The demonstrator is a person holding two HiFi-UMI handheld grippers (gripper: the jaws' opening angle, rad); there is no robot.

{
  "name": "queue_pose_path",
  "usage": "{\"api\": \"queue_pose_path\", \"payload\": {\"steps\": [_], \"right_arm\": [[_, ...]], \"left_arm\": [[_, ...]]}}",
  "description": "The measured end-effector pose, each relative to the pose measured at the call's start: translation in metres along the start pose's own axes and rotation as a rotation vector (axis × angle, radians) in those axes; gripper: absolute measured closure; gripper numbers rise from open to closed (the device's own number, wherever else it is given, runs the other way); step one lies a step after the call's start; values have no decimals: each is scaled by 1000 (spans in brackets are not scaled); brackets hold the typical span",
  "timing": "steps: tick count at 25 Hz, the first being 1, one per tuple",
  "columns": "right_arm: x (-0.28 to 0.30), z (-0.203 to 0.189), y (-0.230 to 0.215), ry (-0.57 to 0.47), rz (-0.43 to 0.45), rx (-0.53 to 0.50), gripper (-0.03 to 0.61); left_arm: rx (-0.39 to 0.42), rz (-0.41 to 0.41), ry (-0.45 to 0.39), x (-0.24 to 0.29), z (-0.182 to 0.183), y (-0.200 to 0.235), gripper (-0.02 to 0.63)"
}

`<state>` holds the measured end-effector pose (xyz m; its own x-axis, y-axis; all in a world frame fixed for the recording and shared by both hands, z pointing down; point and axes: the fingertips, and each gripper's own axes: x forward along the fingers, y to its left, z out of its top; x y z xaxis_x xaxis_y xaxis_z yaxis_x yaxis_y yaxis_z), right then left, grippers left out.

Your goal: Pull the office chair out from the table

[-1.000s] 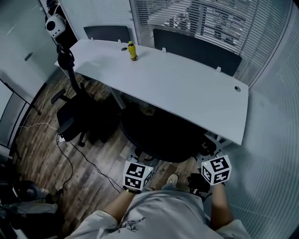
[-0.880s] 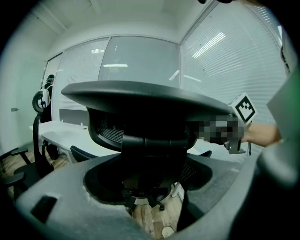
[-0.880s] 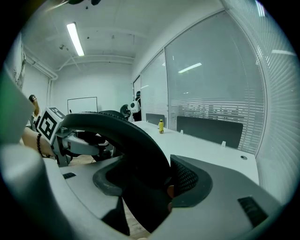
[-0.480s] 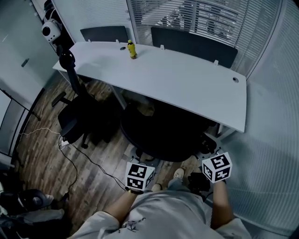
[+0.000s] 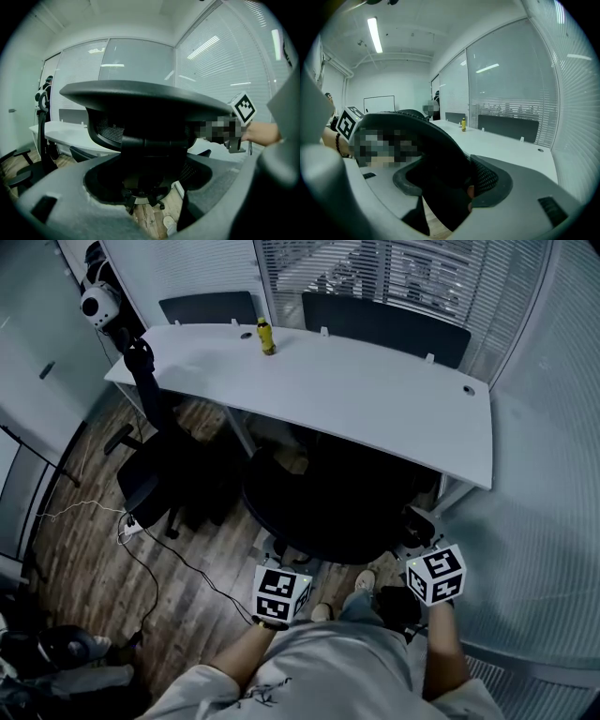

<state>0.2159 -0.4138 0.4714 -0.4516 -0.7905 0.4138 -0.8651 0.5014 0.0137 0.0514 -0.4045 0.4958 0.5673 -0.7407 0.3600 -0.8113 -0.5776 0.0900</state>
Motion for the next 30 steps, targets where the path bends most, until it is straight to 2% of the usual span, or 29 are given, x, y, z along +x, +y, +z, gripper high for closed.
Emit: {"api": "queue_pose_path", "payload": {"steps": [10, 30], "right_arm": [[-19, -14, 26, -24, -23, -8, 347], [-48, -26, 81, -27, -3, -42, 348]], "left_arm": [[14, -10, -7, -29, -17, -9, 288], [20, -4, -4, -88, -41, -17, 290]]}}
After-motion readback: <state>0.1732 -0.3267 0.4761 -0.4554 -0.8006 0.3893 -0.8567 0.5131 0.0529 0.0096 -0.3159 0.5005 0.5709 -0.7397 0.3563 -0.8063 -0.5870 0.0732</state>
